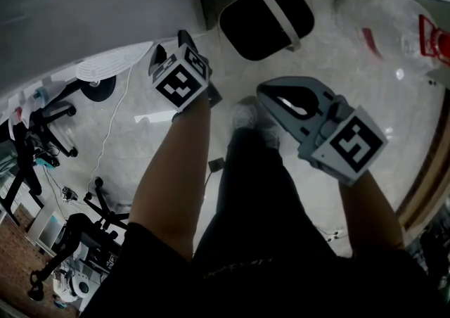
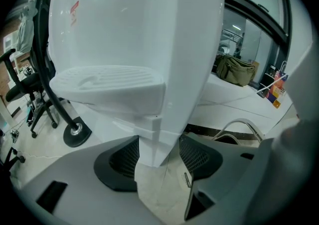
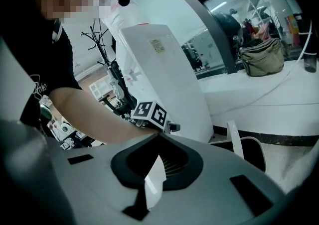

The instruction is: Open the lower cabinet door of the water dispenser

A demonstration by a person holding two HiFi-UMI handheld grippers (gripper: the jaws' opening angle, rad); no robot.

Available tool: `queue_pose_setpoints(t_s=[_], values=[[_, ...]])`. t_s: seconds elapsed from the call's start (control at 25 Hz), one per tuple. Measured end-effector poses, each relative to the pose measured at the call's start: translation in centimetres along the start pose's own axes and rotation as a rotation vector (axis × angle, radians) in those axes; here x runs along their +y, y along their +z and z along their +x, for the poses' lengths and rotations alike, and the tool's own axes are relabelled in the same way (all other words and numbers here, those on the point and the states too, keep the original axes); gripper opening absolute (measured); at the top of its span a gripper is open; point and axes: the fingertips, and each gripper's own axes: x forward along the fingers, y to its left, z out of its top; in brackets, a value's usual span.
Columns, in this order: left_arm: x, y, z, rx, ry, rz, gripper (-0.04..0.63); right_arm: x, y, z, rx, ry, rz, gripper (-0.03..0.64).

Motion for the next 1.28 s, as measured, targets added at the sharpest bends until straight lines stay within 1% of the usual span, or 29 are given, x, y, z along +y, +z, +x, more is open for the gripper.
queue_pose_setpoints(t_s=[0.28, 0.4, 0.88, 1.16, 1.28], values=[[-0.1, -0.3, -0.2, 0.006, -0.019, 0.023, 0.232, 0.4, -0.2, -0.4, 0.001, 0.005, -0.011, 0.012], [0.0, -0.2, -0.2, 0.008, -0.032, 0.03, 0.23, 0.6, -0.3, -0.5, 0.006, 0.007, -0.015, 0.012], [-0.2, -0.5, -0.5, 0.016, -0.048, 0.021, 0.196, 0.9, -0.5, -1.3, 0.008, 0.003, -0.034, 0.012], [0.5, -2.1, -1.5, 0.026, -0.048, 0.036, 0.186, 1.5, -0.6, -1.5, 0.008, 0.008, -0.043, 0.012], [0.7, -2.6, -1.9, 0.033, -0.062, 0.056, 0.184, 1.7, -0.6, -1.7, 0.007, 0.009, -0.049, 0.012]])
